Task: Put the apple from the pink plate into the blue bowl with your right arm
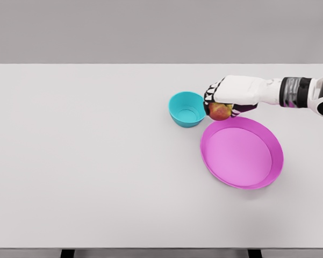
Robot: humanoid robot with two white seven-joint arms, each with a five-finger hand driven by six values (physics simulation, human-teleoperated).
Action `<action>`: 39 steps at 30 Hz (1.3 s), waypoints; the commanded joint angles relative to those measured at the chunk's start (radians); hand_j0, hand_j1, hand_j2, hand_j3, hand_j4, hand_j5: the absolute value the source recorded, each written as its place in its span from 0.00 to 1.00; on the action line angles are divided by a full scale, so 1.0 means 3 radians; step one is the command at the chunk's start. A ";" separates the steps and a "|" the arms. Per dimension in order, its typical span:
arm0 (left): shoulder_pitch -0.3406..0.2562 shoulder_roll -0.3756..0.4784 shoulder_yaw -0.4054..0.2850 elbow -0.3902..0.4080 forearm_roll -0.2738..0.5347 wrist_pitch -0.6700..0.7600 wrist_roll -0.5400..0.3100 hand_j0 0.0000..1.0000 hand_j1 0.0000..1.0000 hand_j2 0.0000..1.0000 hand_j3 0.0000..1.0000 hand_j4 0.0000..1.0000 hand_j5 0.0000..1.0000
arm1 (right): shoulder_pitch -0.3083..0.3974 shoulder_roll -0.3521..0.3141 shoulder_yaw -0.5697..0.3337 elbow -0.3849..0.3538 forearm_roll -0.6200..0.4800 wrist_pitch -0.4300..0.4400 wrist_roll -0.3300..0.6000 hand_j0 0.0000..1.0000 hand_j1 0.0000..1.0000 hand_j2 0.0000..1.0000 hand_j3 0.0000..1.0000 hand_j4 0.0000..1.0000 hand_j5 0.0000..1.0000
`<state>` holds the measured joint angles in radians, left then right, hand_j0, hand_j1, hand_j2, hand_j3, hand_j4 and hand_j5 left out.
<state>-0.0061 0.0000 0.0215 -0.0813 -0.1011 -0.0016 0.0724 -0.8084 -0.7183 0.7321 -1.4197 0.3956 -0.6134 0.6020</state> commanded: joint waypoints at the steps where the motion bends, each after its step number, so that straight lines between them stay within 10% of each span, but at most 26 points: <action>1: 0.0000 0.0000 0.0000 0.0000 -0.0001 0.0000 -0.0001 1.00 1.00 1.00 1.00 1.00 1.00 | 0.0000 0.0068 -0.0001 0.0095 -0.0015 0.0008 0.0003 0.40 0.40 0.40 0.40 0.40 0.40; 36: 0.0000 0.0000 0.0000 0.0000 -0.0001 0.0000 -0.0001 1.00 1.00 1.00 1.00 1.00 1.00 | -0.0481 0.0988 0.0270 0.1214 0.0256 0.0008 0.0003 0.41 0.41 0.41 0.41 0.41 0.41; 38: 0.0000 0.0000 0.0000 0.0000 -0.0001 0.0000 -0.0001 1.00 1.00 1.00 1.00 1.00 1.00 | -0.0481 0.0988 0.0270 0.1219 0.0256 0.0008 0.0003 0.58 0.58 0.58 0.58 0.58 0.58; 39: 0.0000 0.0000 0.0000 0.0000 -0.0001 0.0000 -0.0001 1.00 1.00 1.00 1.00 1.00 1.00 | -0.0481 0.0988 0.0270 0.1220 0.0256 0.0008 0.0003 0.93 0.93 0.93 0.93 0.93 0.93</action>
<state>-0.0061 0.0000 0.0215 -0.0813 -0.1011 -0.0017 0.0724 -0.9526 -0.4251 0.8120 -1.0575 0.4765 -0.6137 0.6035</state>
